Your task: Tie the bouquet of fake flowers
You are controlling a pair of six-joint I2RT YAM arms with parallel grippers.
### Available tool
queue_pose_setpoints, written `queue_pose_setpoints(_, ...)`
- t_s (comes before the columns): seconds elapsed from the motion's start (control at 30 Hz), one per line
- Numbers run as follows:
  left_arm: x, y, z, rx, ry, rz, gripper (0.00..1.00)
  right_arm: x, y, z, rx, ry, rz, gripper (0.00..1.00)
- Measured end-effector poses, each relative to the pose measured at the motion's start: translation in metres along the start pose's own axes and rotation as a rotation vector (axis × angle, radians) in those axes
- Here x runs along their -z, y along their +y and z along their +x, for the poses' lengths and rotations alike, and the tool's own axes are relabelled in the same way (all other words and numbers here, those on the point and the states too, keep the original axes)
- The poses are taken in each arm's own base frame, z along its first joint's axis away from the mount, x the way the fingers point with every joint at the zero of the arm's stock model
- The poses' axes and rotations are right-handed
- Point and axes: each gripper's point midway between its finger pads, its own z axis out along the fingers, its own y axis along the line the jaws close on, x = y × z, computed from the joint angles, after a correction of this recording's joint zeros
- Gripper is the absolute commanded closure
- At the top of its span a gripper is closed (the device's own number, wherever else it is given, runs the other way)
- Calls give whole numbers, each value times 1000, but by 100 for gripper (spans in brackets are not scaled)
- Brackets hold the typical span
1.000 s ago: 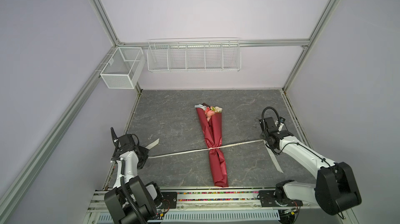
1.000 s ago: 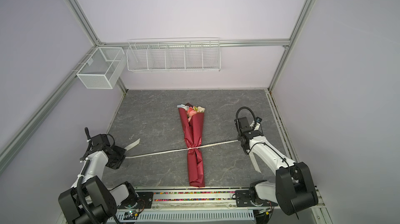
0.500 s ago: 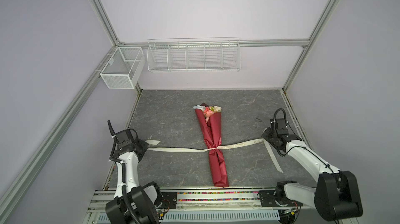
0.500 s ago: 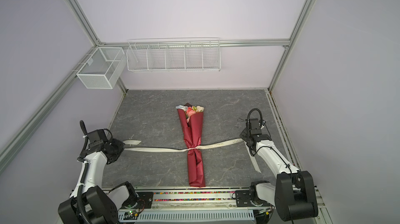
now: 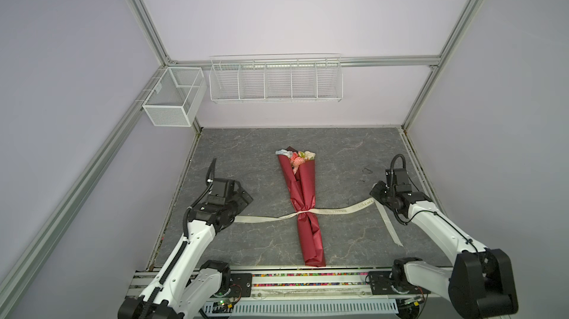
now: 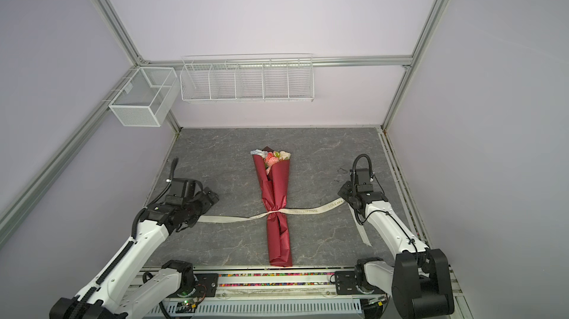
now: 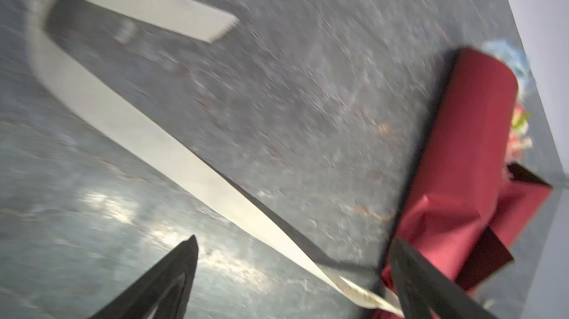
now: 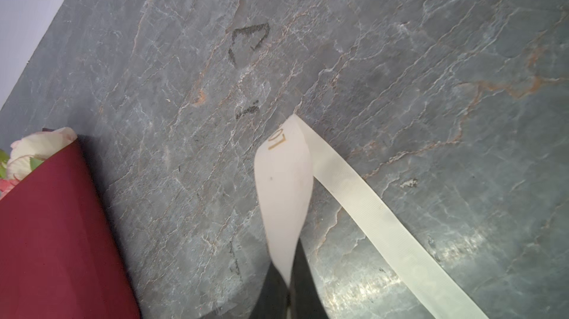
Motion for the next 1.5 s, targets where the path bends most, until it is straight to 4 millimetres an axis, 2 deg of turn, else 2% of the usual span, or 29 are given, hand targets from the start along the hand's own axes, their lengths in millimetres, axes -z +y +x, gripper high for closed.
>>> queue_pose_setpoints(0.13, -26, -16, 46, -38, 113, -58, 5, 4, -2, 2, 5, 3, 7, 94)
queue_pose_setpoints(0.3, -51, -22, 83, 12, 180, -123, 8, 6, -3, 1, 21, -6, 16, 94)
queue_pose_setpoints(0.37, -53, -26, 90, 45, 187, -122, 13, 8, -3, -1, 28, -9, 20, 94)
queue_pose_setpoints(0.6, -64, -37, 93, 176, 176, -100, 41, 10, -6, -5, 50, -26, 42, 94)
queue_pose_setpoints(0.8, -76, -33, 105, 186, 191, -142, 41, 10, -8, -4, 64, -26, 54, 94)
queue_pose_setpoints(0.87, -78, -31, 109, 183, 195, -156, 34, 9, -9, -4, 71, -26, 57, 94)
queue_pose_setpoints(0.9, -78, -35, 109, 187, 195, -148, 30, 9, -9, -4, 75, -25, 60, 94)
queue_pose_setpoints(1.07, -77, -42, 116, 196, 206, -142, 23, 8, -11, -5, 91, -26, 74, 94)
queue_pose_setpoints(1.4, -73, -55, 130, 247, 242, -147, 16, 11, -15, -13, 91, -65, 109, 94)
queue_pose_setpoints(1.5, -68, -60, 131, 267, 246, -134, 16, 11, -16, -13, 91, -64, 112, 94)
